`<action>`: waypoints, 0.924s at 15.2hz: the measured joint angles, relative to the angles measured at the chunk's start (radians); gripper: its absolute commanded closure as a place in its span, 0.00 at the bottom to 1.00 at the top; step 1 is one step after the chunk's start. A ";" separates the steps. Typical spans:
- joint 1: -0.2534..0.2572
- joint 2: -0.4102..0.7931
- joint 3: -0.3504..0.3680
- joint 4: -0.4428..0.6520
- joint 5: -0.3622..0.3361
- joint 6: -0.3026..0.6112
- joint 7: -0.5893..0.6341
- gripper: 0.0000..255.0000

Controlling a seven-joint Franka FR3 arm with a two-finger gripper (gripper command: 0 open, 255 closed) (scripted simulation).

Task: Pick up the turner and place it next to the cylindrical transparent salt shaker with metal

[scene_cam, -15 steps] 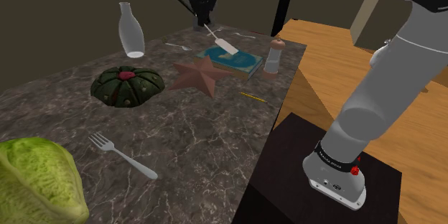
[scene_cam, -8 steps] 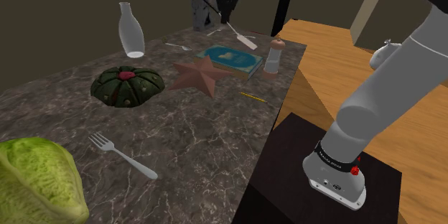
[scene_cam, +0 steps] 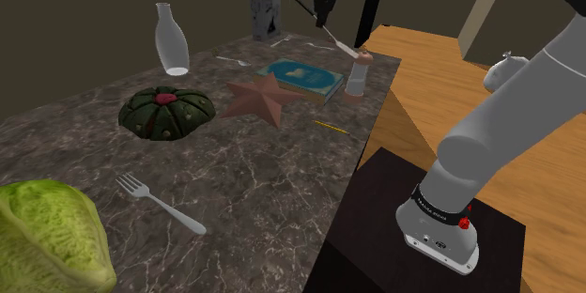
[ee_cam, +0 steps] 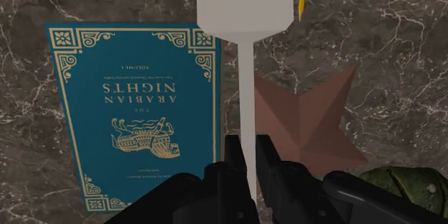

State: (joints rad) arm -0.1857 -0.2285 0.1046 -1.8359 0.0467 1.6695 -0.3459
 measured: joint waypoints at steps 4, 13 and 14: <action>-0.036 -0.006 -0.059 0.002 -0.007 -0.011 -0.094 1.00; -0.124 0.052 -0.198 0.059 -0.021 -0.017 -0.317 1.00; -0.132 0.071 -0.212 0.077 -0.021 -0.016 -0.340 1.00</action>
State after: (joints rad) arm -0.3182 -0.1574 -0.1070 -1.7593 0.0262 1.6532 -0.6855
